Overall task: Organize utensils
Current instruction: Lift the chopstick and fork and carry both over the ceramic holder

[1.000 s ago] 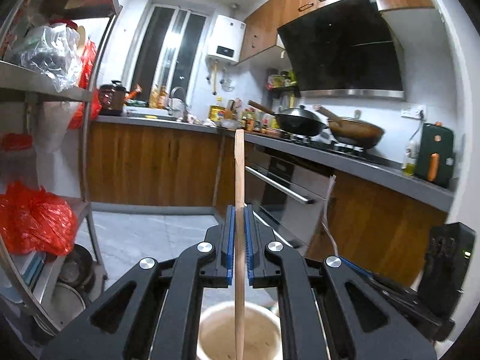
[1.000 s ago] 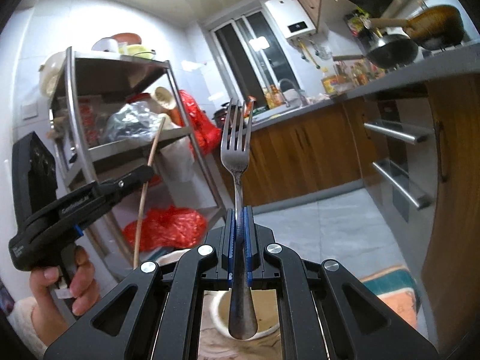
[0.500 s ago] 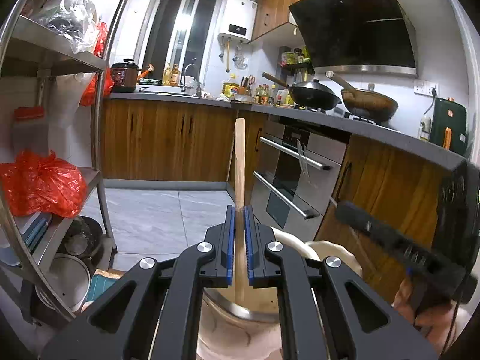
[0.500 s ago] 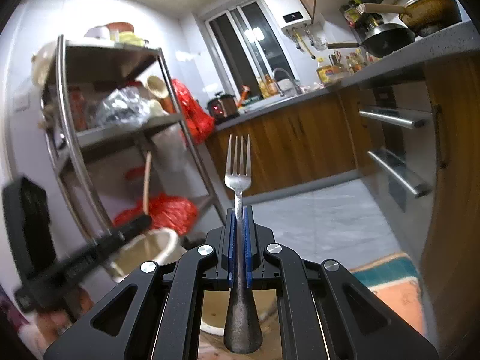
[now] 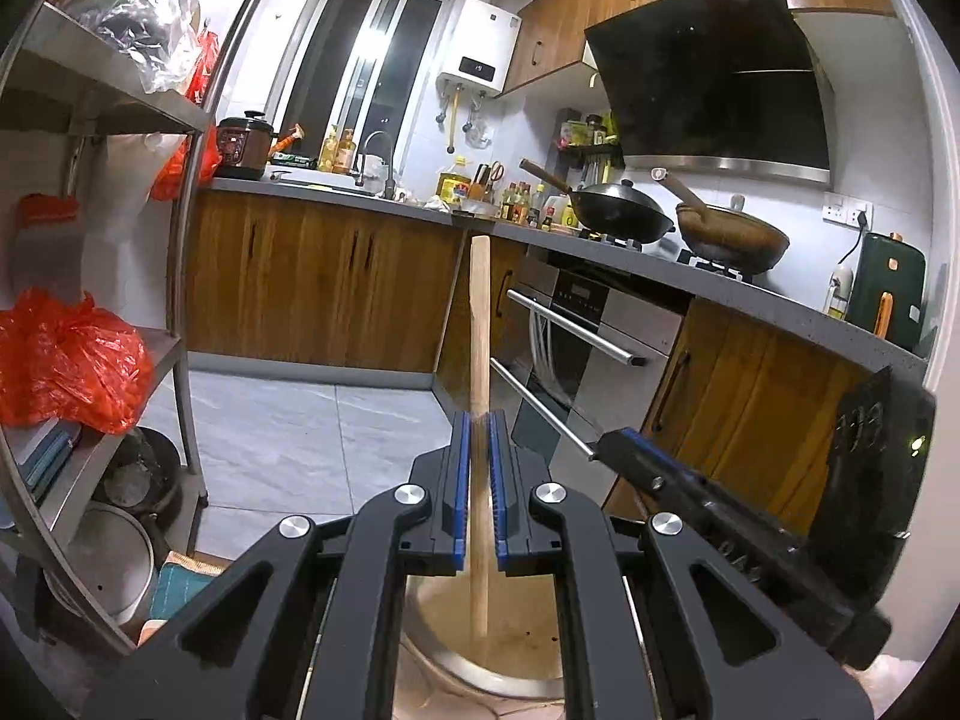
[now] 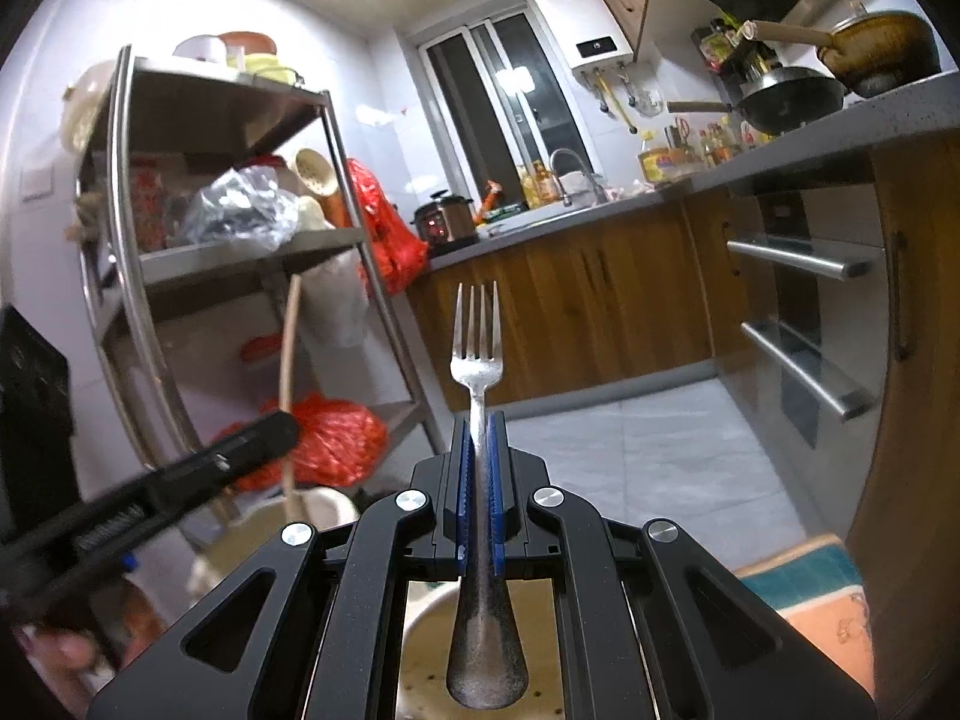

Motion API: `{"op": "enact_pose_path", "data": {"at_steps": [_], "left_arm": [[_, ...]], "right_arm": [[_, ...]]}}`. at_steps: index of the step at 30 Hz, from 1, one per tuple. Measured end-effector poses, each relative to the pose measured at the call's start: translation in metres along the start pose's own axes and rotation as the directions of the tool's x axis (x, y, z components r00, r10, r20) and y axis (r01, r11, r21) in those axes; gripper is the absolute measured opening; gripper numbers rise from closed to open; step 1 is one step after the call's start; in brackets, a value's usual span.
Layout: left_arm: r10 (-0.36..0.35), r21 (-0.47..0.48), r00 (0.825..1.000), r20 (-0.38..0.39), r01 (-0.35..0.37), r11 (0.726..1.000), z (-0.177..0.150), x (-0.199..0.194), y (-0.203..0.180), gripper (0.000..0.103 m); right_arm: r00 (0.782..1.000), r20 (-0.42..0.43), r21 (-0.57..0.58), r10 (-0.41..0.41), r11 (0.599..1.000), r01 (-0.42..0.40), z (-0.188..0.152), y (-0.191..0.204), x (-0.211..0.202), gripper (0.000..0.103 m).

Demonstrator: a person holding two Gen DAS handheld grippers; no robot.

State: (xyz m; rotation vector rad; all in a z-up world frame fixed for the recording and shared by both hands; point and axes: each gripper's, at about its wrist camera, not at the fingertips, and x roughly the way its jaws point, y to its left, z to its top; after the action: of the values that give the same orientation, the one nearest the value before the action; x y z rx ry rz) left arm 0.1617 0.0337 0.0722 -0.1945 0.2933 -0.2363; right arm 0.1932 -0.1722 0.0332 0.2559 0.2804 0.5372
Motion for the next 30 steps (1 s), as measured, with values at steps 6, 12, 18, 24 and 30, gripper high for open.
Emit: {"op": "enact_pose_path", "data": {"at_steps": [6,12,18,24,30], "left_arm": [[0.000,-0.002,1.000,-0.008,0.000,1.000,-0.004,0.003,0.002,0.006],[0.003,0.015,1.000,-0.006,-0.002,1.000,-0.005,0.003,-0.002,0.006],[0.000,0.028,0.999,-0.039,0.001,1.000,-0.011,0.006,-0.005,0.006],[-0.015,0.041,0.999,-0.037,0.017,0.999,-0.012,0.005,-0.009,0.006],[-0.022,0.036,0.999,-0.042,0.024,0.999,-0.012,0.005,-0.006,0.006]], "right_arm": [[0.999,-0.013,-0.024,-0.030,0.999,0.029,-0.008,-0.001,-0.001,0.007],[1.000,-0.007,-0.028,-0.027,0.999,0.027,-0.009,0.000,-0.011,0.007],[0.999,-0.039,-0.022,-0.026,0.999,0.025,-0.011,0.000,-0.017,0.007],[0.995,-0.102,-0.024,-0.020,1.000,0.017,-0.019,0.001,-0.025,0.007],[0.976,-0.213,-0.050,-0.038,0.998,0.028,-0.016,0.007,-0.021,0.007]]}}
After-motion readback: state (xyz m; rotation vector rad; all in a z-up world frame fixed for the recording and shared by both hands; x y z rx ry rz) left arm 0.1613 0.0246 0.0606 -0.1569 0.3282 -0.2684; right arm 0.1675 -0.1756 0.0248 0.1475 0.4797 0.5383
